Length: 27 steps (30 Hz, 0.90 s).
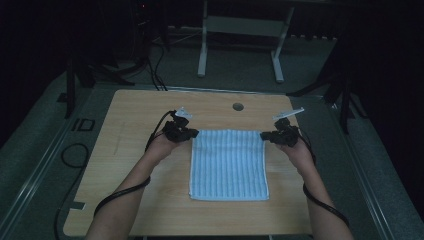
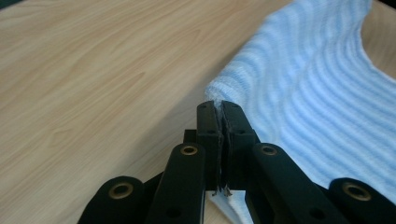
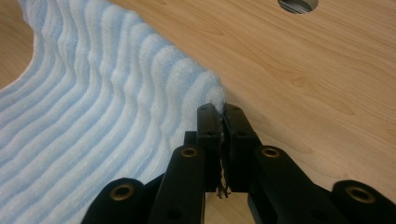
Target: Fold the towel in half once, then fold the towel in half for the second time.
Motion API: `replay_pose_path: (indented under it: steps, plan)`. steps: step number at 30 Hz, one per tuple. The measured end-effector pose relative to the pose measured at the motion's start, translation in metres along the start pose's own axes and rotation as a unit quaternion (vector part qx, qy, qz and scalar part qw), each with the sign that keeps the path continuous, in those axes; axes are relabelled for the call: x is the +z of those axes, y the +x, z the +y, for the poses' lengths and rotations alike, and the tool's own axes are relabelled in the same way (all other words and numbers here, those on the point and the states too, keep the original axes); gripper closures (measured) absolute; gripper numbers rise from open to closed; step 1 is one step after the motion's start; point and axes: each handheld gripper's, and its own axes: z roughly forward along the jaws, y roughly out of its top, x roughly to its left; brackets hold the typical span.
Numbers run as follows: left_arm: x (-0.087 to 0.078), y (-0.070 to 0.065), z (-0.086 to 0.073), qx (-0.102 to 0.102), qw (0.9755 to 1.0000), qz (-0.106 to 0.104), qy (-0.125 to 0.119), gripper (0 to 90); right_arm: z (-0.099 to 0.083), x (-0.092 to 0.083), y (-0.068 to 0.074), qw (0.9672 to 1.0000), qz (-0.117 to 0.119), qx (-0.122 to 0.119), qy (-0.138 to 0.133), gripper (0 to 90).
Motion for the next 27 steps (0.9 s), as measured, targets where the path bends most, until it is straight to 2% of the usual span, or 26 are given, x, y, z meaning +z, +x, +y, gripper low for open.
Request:
replay_pose_path:
  steps: [3, 7, 12, 14, 16, 20, 22, 24, 26, 27]
  plan:
    - [-0.009, -0.004, -0.004, 0.008, 0.9999, -0.008, -0.008, 86.9, -0.004, -0.007, 0.008, 0.9999, 0.002, -0.006, -0.011, 86.4]
    - [-0.026, -0.014, -0.014, 0.008, 0.9994, -0.025, -0.024, 86.9, -0.018, -0.022, 0.022, 0.9994, 0.008, -0.019, -0.028, 86.4]
    - [-0.046, -0.039, -0.028, 0.029, 0.9977, -0.047, -0.039, 86.9, -0.039, -0.044, 0.043, 0.9981, 0.013, -0.034, -0.049, 86.4]
    - [-0.051, -0.048, -0.035, 0.028, 0.997, -0.06, -0.041, 86.9, -0.047, -0.052, 0.05, 0.9976, 0.017, -0.036, -0.056, 86.4]
    - [-0.055, -0.059, -0.042, 0.04, 0.9962, -0.064, -0.043, 86.9, -0.057, -0.06, 0.058, 0.9971, 0.022, -0.038, -0.062, 86.4]
    - [-0.06, -0.078, -0.061, 0.055, 0.9943, -0.085, -0.031, 86.7, -0.078, -0.071, 0.075, 0.9964, 0.029, -0.05, -0.062, 86.3]
    - [-0.063, -0.087, -0.071, 0.064, 0.9936, -0.088, -0.03, 86.7, -0.089, -0.076, 0.08, 0.9968, 0.039, -0.041, -0.056, 86.2]
    - [-0.066, -0.092, -0.082, 0.061, 0.9912, -0.116, -0.021, 86.2, -0.102, -0.081, 0.087, 0.9967, 0.044, -0.042, -0.054, 84.6]
    - [-0.068, -0.094, -0.092, 0.066, 0.99, -0.125, 0.002, 81.2, -0.115, -0.085, 0.092, 0.9958, 0.075, -0.029, -0.043, 72.7]
    - [-0.069, -0.094, -0.096, 0.07, 0.9902, -0.12, 0.007, 73.9, -0.122, -0.088, 0.094, 0.9951, 0.084, -0.027, -0.045, 68.6]
